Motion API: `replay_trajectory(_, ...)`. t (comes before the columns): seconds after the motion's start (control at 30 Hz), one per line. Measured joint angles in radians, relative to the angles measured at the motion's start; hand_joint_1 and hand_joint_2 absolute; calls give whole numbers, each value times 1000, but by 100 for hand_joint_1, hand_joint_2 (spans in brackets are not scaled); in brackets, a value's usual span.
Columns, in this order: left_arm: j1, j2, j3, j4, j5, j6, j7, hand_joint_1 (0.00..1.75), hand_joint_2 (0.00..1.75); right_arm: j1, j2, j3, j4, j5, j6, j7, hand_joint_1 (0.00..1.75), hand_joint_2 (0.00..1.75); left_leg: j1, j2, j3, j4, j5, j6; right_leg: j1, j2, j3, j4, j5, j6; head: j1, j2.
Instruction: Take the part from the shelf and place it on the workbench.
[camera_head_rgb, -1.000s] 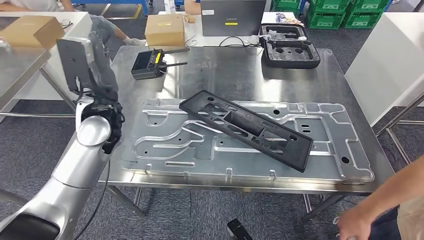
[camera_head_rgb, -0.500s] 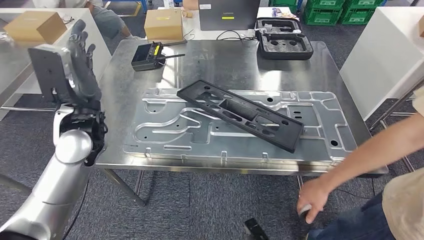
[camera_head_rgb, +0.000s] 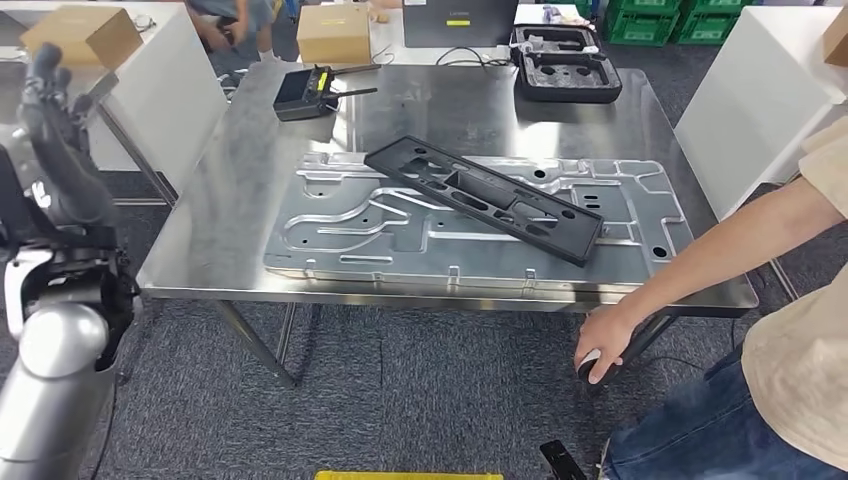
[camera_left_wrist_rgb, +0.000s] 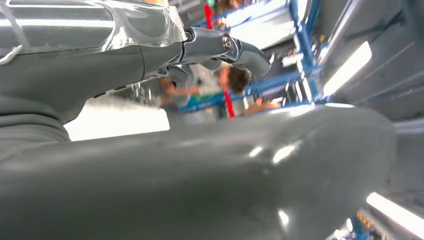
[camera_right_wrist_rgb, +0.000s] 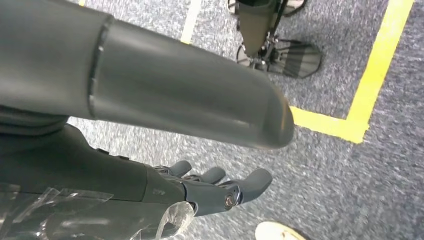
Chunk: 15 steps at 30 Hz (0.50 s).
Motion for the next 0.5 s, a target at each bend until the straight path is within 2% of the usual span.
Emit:
replay_trajectory(0.03, 9, 5, 7, -14, -11, -1, 5, 0, 0, 5, -6, -4, 0, -5, 0, 0, 0, 0, 2, 1, -9, -2, 11, 9, -1, 0, -13, 32, -35, 3, 0, 0)
replay_trajectory(0.07, 18, 10, 14, -28, -19, -3, 10, 0, 0, 8, -11, -8, 0, -10, -1, -1, 0, 0, 3, 2, -20, -2, 22, 16, -2, 0, -32, 85, -86, 5, 1, 0)
replay_trajectory(0.1, 29, 15, 23, -41, -25, -6, 14, 0, 0, 12, -14, -11, 0, -17, -2, -3, 0, 0, 2, 1, -32, -2, 32, 21, -2, -1, -54, 157, -140, 7, 2, 0)
replay_trajectory(0.13, 42, 19, 33, -54, -31, -10, 16, 0, 0, 16, -18, -15, 0, -24, -4, -7, 0, 0, 1, 1, -44, -1, 42, 23, -3, -1, -72, 232, -179, 10, 2, 0)
replay_trajectory(0.17, 57, 23, 42, -66, -35, -14, 17, 0, 0, 19, -22, -19, 0, -32, -7, -13, 0, 0, -1, 1, -57, -1, 52, 23, -3, -1, -81, 289, -194, 12, 2, 0)
replay_trajectory(0.2, 72, 27, 51, -78, -39, -18, 18, 0, 0, 22, -26, -25, 0, -40, -11, -21, 0, 0, -3, 1, -69, 0, 62, 22, -2, -1, -75, 316, -186, 13, 2, 0)
replay_trajectory(0.23, 86, 31, 60, -89, -41, -22, 18, 0, 0, 23, -29, -30, 0, -48, -15, -28, 0, 0, -4, 1, -82, 1, 71, 21, -2, -1, -50, 303, -160, 13, 2, 0)
replay_trajectory(0.27, 98, 35, 68, -99, -43, -25, 18, 0, 0, 23, -33, -37, 0, -54, -20, -35, 0, 0, -4, 1, -93, 2, 80, 19, -2, -1, -8, 255, -132, 10, 2, 0)
replay_trajectory(0.3, 109, 39, 78, -111, -45, -27, 18, 0, 0, 23, -38, -43, 0, -59, -25, -40, 0, 0, -5, 2, -103, 5, 88, 16, -2, -1, 50, 182, -114, 7, 2, 0)
replay_trajectory(0.33, 119, 44, 87, -122, -47, -30, 18, 0, 0, 23, -43, -50, 0, -62, -29, -44, 0, 0, -6, 2, -111, 8, 94, 12, 0, 0, 109, 97, -112, 3, 2, 0)
replay_trajectory(0.37, 127, 48, 97, -133, -49, -31, 18, 0, 0, 23, -48, -56, 0, -65, -34, -47, 0, 0, -7, 3, -117, 11, 101, 7, 3, 0, 153, 30, -119, -1, 2, 0)
replay_trajectory(0.4, 136, 53, 107, -143, -52, -32, 20, 0, 0, 22, -52, -61, 0, -67, -38, -51, 0, 0, -8, 5, -122, 13, 109, 1, 5, 0, 179, -13, -128, -6, 2, 0)
replay_trajectory(0.43, 145, 58, 116, -152, -55, -33, 23, 0, 0, 23, -55, -67, 0, -70, -42, -54, 0, 0, -9, 6, -125, 14, 117, -4, 7, 1, 185, -33, -130, -11, 2, 0)
replay_trajectory(0.47, 155, 62, 123, -159, -59, -33, 25, 0, 0, 23, -56, -72, 0, -73, -45, -57, 0, 0, -8, 6, -129, 15, 120, -10, 5, 0, 177, -33, -124, -16, 2, 0)
replay_trajectory(0.5, 165, 67, 130, -166, -63, -32, 29, 0, 0, 24, -57, -78, 0, -76, -48, -61, 0, 0, -6, 5, -136, 23, 111, -17, 3, -2, 169, -33, -115, -23, 1, 0)
